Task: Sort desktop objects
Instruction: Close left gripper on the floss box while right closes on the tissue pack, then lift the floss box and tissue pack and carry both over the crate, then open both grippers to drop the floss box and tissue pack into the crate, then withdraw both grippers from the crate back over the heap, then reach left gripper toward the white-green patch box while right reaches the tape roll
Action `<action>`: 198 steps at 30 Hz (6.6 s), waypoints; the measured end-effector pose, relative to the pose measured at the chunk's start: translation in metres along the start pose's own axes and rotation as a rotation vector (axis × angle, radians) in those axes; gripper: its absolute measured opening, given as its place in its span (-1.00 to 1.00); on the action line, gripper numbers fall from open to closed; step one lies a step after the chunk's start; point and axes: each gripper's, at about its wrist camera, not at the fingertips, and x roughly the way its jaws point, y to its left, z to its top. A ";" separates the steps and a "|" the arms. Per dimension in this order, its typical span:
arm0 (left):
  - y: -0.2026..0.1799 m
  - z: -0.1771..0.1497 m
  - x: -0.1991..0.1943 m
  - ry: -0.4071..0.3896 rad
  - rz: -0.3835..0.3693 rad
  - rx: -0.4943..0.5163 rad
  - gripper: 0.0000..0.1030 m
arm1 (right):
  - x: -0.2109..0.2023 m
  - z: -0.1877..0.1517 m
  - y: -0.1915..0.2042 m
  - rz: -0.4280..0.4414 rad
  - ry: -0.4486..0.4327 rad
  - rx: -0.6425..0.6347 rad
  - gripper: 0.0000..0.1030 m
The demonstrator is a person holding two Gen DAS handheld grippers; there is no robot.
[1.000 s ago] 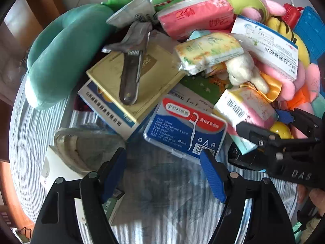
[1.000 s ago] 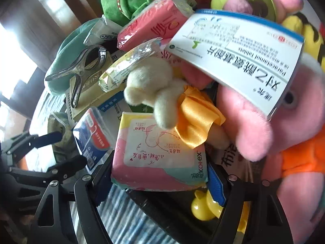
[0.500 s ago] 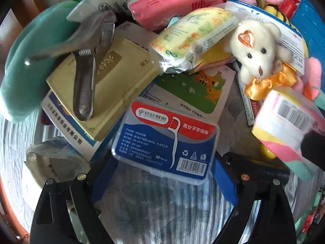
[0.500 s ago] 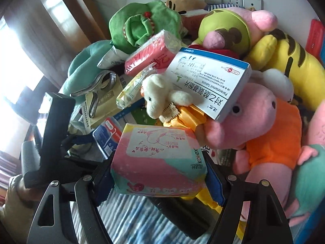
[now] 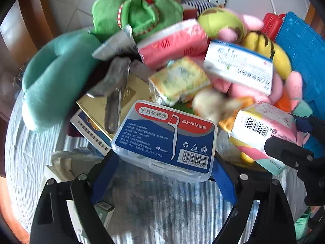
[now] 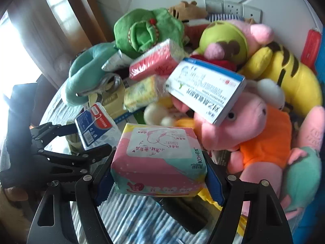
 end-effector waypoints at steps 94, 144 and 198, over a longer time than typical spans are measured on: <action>-0.582 0.125 -0.122 0.062 -0.234 0.635 0.76 | -0.374 -0.090 -0.415 -0.620 -0.049 0.453 0.75; -0.018 0.039 -0.164 -0.195 0.120 -0.046 0.76 | -0.188 0.017 -0.031 -0.240 -0.358 0.064 0.99; 0.218 -0.148 -0.021 0.040 0.374 -0.850 -0.16 | 0.111 0.032 0.158 0.272 0.095 -0.545 0.56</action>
